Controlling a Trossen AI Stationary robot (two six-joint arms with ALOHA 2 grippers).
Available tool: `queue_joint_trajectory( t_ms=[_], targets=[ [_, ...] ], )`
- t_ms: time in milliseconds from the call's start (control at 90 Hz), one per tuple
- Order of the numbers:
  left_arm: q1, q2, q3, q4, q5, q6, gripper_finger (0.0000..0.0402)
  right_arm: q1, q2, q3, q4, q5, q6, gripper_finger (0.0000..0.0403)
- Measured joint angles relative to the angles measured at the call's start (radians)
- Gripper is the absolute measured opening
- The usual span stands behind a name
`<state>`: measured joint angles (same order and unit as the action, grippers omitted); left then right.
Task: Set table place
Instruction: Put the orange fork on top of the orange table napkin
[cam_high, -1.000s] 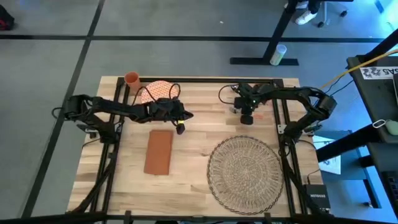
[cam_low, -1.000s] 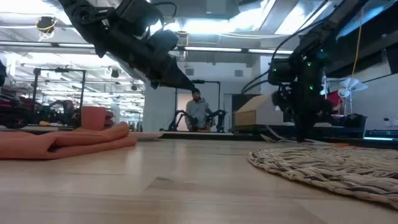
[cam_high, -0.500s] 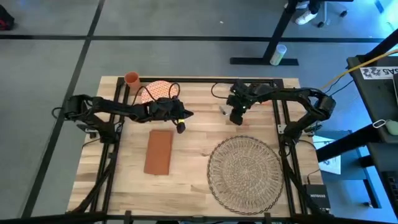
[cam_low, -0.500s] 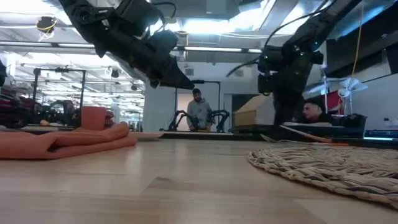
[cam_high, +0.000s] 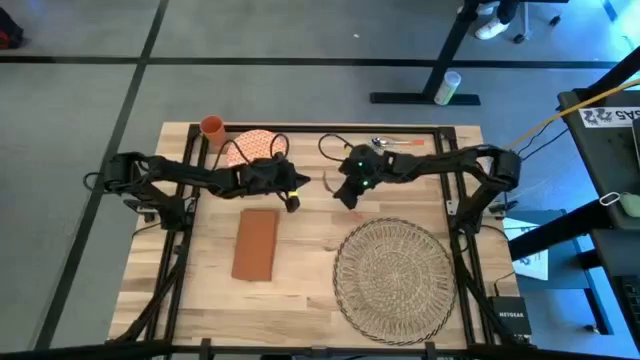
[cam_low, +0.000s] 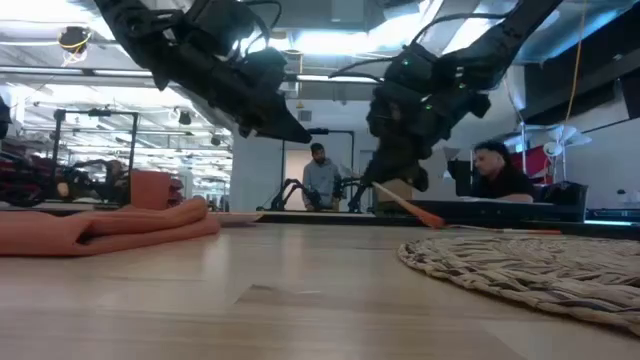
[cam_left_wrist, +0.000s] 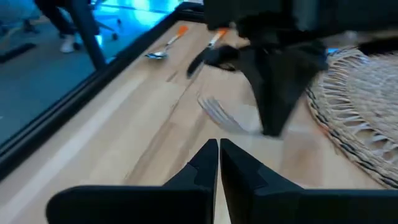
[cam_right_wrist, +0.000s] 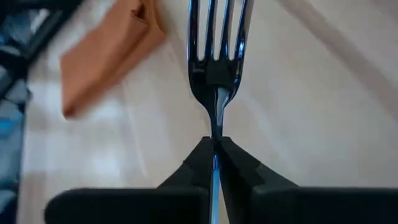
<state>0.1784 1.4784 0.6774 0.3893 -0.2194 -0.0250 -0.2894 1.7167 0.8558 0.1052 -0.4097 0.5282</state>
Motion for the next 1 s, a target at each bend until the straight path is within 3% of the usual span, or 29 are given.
queue_joint_trajectory(
  t_ms=[389, 600, 756, 1000],
  targets=[
    [-0.097, 0.000, 0.000, 0.014, -0.081, 0.025, 0.0000, 0.212, 0.240, 0.003, 0.370, 0.183, 0.408, 0.0000],
    [-0.151, 0.000, 0.000, 0.016, -0.116, 0.051, 0.0000, 0.247, 0.277, 0.006, 0.471, 0.337, 0.452, 0.0000],
    [-0.166, 0.000, 0.001, 0.018, -0.128, 0.053, 0.0000, 0.245, 0.280, 0.008, 0.479, 0.384, 0.443, 0.0004],
    [-0.166, 0.000, 0.001, 0.018, -0.129, 0.052, 0.0000, 0.243, 0.287, 0.047, 0.425, 0.383, 0.341, 0.0064]
  ],
)
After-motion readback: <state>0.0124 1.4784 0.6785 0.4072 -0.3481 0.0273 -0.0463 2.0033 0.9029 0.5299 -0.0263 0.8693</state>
